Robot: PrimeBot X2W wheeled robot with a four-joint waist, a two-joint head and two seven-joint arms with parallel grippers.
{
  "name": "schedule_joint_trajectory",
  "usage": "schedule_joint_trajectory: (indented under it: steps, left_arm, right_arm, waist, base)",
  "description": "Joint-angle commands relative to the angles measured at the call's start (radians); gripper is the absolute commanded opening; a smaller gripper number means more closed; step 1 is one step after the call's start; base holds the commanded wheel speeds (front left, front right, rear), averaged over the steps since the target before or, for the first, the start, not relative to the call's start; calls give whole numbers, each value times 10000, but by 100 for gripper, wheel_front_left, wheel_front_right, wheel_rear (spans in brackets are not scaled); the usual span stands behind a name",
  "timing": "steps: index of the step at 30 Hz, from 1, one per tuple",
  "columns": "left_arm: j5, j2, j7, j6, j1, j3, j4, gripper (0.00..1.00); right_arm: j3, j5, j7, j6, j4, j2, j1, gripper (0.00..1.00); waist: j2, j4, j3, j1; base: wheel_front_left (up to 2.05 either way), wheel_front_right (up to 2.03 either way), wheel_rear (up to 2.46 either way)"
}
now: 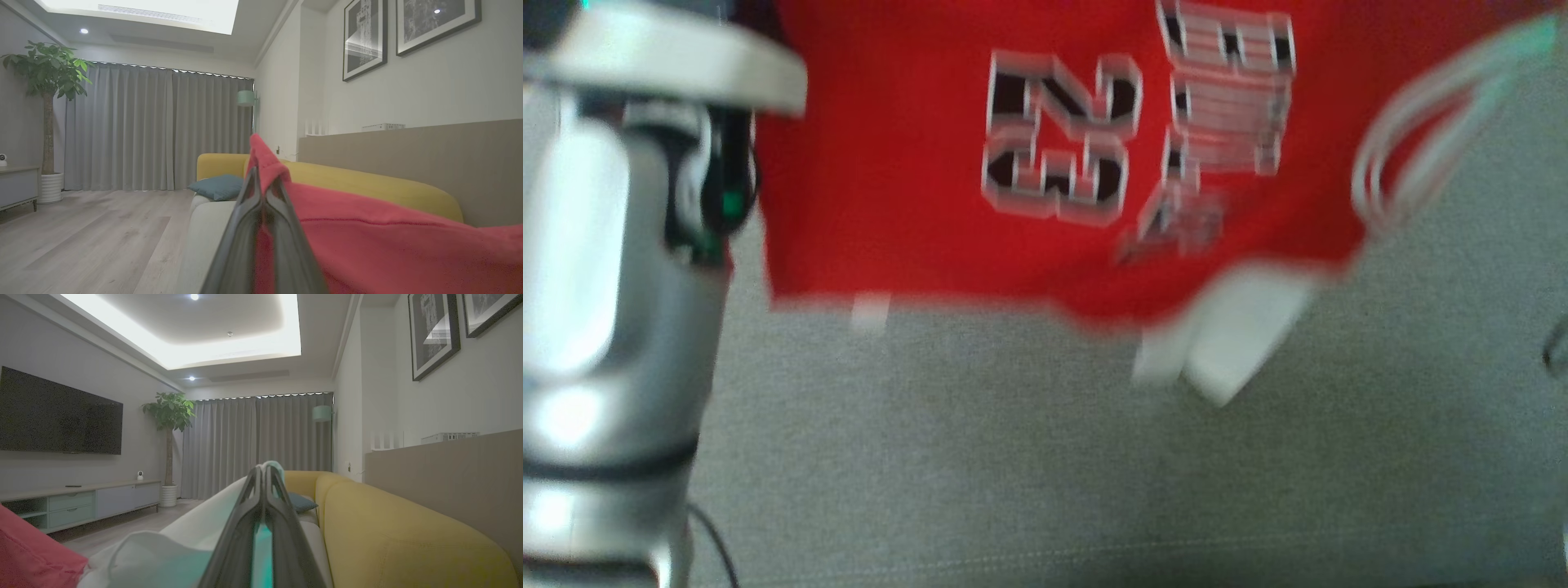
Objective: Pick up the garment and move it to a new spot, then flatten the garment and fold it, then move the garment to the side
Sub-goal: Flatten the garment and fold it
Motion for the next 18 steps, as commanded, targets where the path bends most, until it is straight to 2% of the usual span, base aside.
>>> schedule_joint_trajectory:
  steps: [1, 5, 9, 12, 15, 18]
  left_arm:
    - [-102, 199, -354, -156, -1083, 456, 450, 0]
    - [-162, -86, -1369, -465, -2814, 647, 2994, 0]
    - [48, -211, -1720, -824, -3930, 590, 5296, 0]
    - [187, -448, -1779, -1138, -4136, 382, 6899, 0]
    - [46, -770, -1793, -1238, -3937, 499, 8261, 0]
    - [-65, -959, -1795, -1261, -3671, 596, 9075, 0]
  right_arm:
    - [354, 138, -429, 39, 332, 5, -1043, 0]
    - [1109, 280, -1771, 39, 2722, 335, -3079, 0]
    - [1899, 559, -2789, 39, 5155, 847, -4366, 0]
    - [2606, 850, -3006, 39, 6880, 1184, -4637, 0]
    - [3276, 1274, -3161, 39, 8291, 1580, -4561, 0]
    - [3686, 1594, -3180, 39, 9113, 1860, -4401, 0]
  waist:
    - [0, -72, 81, 0]
    - [0, -168, 264, 0]
    - [0, -285, 524, 0]
    - [0, -312, 820, 0]
    - [0, -337, 1144, 0]
    - [0, -372, 1363, 0]
  base:
    - [0, 0, 0]
    - [0, 0, 0]
    - [0, 0, 0]
    - [0, 0, 0]
    - [0, 0, 0]
    - [0, 0, 0]
